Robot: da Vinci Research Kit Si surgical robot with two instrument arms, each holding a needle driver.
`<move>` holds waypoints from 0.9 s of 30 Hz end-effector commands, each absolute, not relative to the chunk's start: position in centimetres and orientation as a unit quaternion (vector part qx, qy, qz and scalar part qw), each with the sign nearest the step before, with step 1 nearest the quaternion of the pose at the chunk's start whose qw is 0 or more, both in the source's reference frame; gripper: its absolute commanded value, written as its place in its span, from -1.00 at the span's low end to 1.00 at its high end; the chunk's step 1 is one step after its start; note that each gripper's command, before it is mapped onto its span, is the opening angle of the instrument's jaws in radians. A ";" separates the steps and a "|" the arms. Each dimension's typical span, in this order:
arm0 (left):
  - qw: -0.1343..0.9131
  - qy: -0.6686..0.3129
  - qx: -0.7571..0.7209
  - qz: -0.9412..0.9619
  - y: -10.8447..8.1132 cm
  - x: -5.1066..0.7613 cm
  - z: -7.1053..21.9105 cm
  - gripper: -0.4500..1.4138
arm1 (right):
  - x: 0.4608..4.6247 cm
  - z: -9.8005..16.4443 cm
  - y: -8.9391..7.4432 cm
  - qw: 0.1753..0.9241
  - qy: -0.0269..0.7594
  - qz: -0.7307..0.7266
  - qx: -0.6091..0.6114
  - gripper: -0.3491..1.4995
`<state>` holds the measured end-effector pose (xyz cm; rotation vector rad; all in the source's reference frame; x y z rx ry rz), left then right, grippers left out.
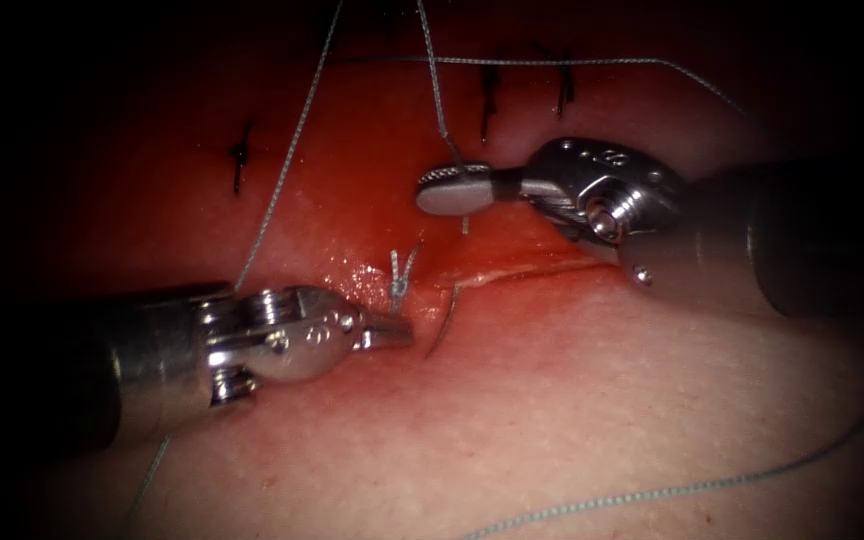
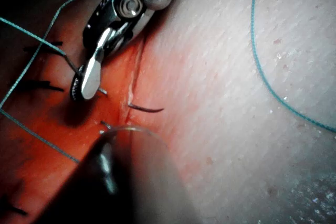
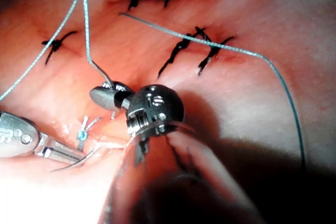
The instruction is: Wound Closure
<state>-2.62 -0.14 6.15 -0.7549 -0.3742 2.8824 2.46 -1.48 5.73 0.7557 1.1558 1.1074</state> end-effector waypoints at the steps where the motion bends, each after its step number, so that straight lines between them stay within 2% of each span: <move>1: 0.069 -0.123 -0.251 0.958 -0.1 -2.68 6.2 -0.77 | 2.56 5.8 -1.4 0.624 0.518 0.489 0.321 -0.67; 2: 0.066 -0.123 -0.251 0.958 -0.1 -2.68 6.2 -0.77 | 2.56 5.8 -1.3 0.624 0.525 0.489 0.310 -0.26; 4: 0.067 -0.122 -0.252 0.958 -0.1 -2.69 6.2 -0.78 | 2.56 5.9 -1.2 0.626 0.536 0.488 0.289 0.36; 7: 0.067 -0.122 -0.252 0.958 -0.1 -2.69 6.2 -0.78 | 2.55 6.0 -1.1 0.640 0.543 0.483 0.250 0.74; 10: 0.067 -0.122 -0.252 0.958 -0.1 -2.69 6.2 -0.80 | 2.52 6.0 -1.0 0.649 0.547 0.480 0.222 0.78; 16: 0.067 -0.121 -0.252 0.958 -0.1 -2.69 6.2 -0.80 | 2.37 6.0 -0.8 0.706 0.548 0.436 0.111 0.85; 20: 0.068 -0.121 -0.252 0.958 -0.1 -2.70 6.2 -0.80 | 2.41 5.8 -0.9 0.753 0.526 0.390 0.066 0.87; 23: 0.068 -0.121 -0.251 0.958 -0.1 -2.70 6.2 -0.82 | 2.49 5.7 -1.0 0.780 0.510 0.361 0.039 0.78; 25: 0.068 -0.121 -0.251 0.958 -0.1 -2.70 6.2 -0.82 | 2.54 5.7 -1.0 0.789 0.505 0.348 0.034 0.58; 26: 0.068 -0.121 -0.251 0.958 -0.1 -2.70 6.2 -0.82 | 2.54 5.7 -1.0 0.789 0.505 0.348 0.034 0.58; 27: 0.068 -0.121 -0.251 0.958 -0.1 -2.70 6.2 -0.82 | 2.60 5.6 -1.0 0.795 0.498 0.344 0.033 0.47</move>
